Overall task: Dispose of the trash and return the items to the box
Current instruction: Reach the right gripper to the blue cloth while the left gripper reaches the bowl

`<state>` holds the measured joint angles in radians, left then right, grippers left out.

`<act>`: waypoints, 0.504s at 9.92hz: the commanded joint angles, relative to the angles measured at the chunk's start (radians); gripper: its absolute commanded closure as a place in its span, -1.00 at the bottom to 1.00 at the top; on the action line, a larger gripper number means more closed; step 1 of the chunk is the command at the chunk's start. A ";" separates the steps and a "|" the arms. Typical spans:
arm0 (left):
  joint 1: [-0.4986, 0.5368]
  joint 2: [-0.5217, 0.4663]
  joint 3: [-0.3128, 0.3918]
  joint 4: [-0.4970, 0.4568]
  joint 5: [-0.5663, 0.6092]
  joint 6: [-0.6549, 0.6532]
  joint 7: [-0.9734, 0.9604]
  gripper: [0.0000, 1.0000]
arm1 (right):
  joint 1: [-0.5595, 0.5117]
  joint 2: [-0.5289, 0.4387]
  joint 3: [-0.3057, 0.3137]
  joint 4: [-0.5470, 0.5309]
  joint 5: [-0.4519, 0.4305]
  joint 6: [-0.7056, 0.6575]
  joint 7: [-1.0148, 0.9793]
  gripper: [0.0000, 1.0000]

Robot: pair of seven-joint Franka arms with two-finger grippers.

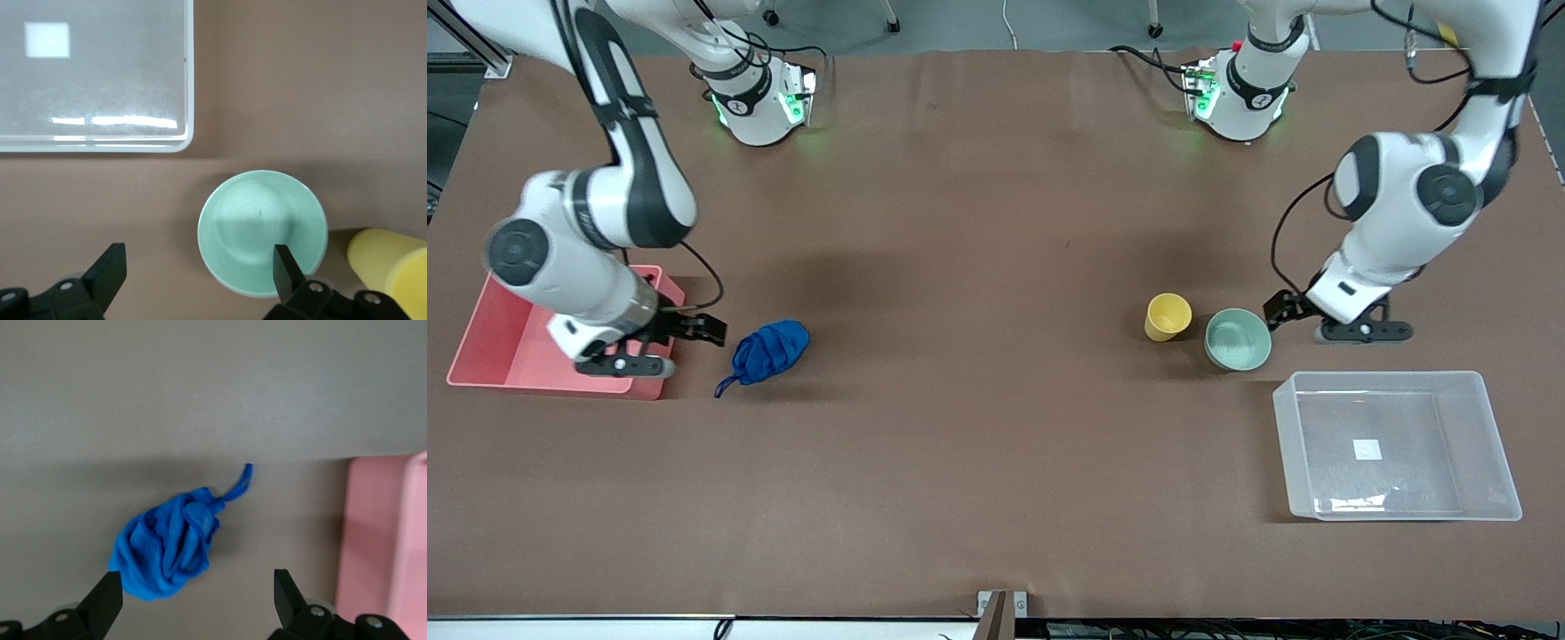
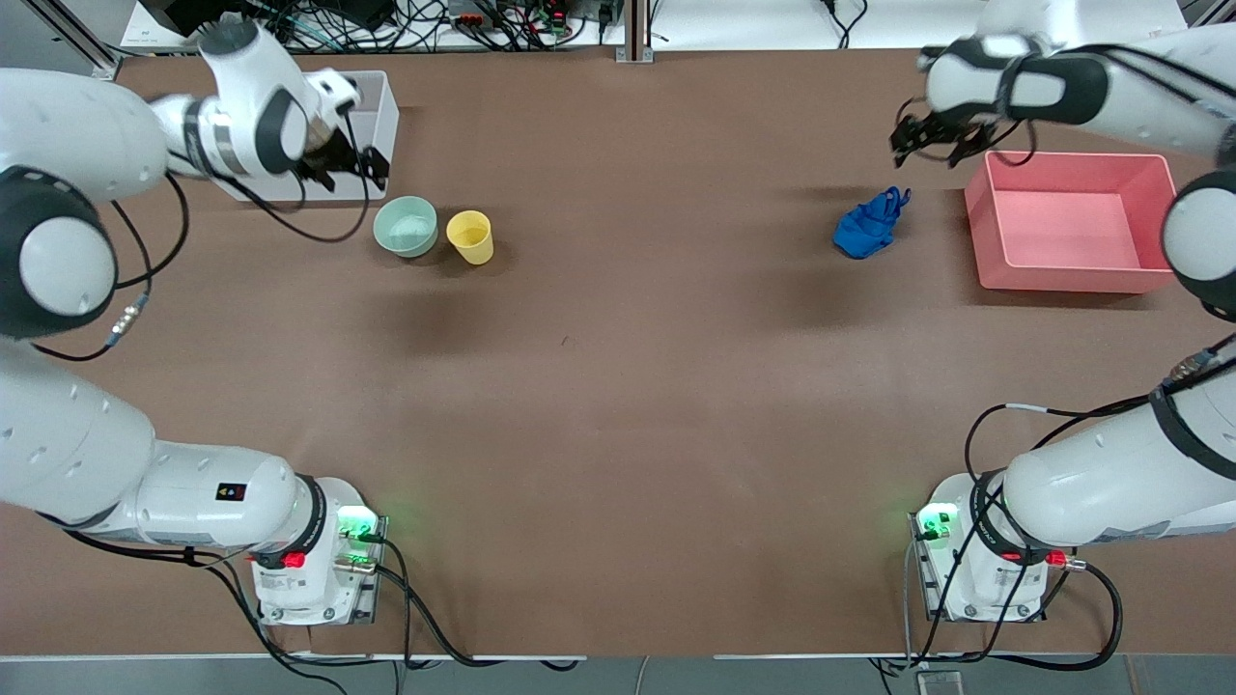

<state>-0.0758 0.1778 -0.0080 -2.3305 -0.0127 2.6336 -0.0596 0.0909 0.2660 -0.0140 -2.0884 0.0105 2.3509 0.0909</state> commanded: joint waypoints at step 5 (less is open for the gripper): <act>-0.001 0.186 0.002 -0.029 -0.013 0.204 0.010 0.99 | 0.063 0.134 -0.006 -0.085 -0.006 0.226 0.040 -0.89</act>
<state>-0.0762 0.3451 -0.0081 -2.3574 -0.0127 2.8284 -0.0602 0.1494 0.3991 -0.0139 -2.1503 0.0105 2.5444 0.1125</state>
